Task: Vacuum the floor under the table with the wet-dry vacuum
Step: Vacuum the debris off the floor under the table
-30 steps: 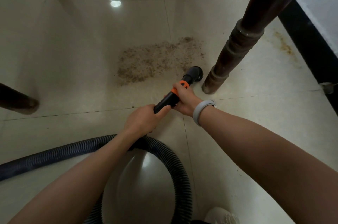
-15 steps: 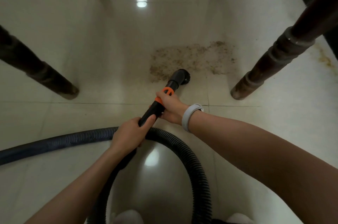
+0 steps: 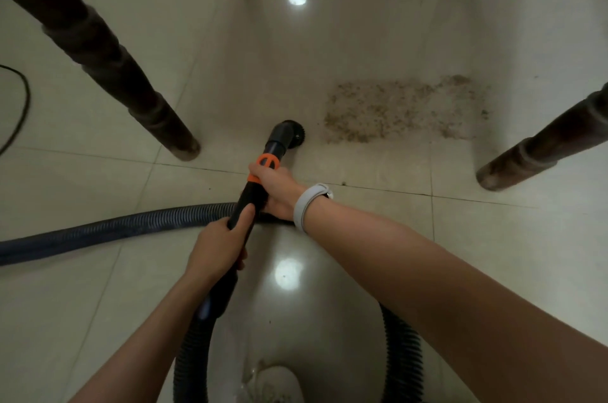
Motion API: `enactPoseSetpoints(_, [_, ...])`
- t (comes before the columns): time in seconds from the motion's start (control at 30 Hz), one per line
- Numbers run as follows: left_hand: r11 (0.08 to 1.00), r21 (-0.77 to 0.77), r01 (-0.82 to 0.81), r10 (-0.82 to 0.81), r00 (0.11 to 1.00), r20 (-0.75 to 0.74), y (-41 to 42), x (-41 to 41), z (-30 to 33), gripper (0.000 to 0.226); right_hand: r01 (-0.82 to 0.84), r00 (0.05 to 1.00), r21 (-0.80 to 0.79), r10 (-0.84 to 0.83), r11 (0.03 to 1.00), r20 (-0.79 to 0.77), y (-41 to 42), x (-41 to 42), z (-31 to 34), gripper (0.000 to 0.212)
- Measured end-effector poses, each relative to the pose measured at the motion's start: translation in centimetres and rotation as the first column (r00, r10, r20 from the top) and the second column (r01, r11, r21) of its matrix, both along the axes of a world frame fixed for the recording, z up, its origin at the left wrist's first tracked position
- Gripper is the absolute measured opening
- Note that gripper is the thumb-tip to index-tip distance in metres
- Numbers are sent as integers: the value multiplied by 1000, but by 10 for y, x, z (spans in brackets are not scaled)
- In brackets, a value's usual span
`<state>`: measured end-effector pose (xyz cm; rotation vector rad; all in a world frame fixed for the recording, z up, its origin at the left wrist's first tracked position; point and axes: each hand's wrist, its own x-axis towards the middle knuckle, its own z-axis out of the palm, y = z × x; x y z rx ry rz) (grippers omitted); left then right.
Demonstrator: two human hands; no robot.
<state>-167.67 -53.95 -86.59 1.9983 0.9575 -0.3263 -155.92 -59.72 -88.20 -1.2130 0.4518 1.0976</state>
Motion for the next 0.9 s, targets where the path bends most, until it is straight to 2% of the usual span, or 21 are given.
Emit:
enactPoseSetpoints(0.17, [996, -84, 33, -31, 999, 18, -4, 8, 2, 53, 33, 999, -13, -33, 999, -16, -7, 7, -4, 21])
enactPoseSetpoints(0.57, [990, -94, 102, -102, 995, 8, -16, 13, -1, 53, 20, 999, -63, -22, 998, -33, -24, 12, -8, 19])
enactPoseSetpoints(0.9, [988, -136, 78, -82, 996, -21, -21, 40, 5, 55, -9, 998, -108, 15, 994, 60, -24, 36, 1, 20])
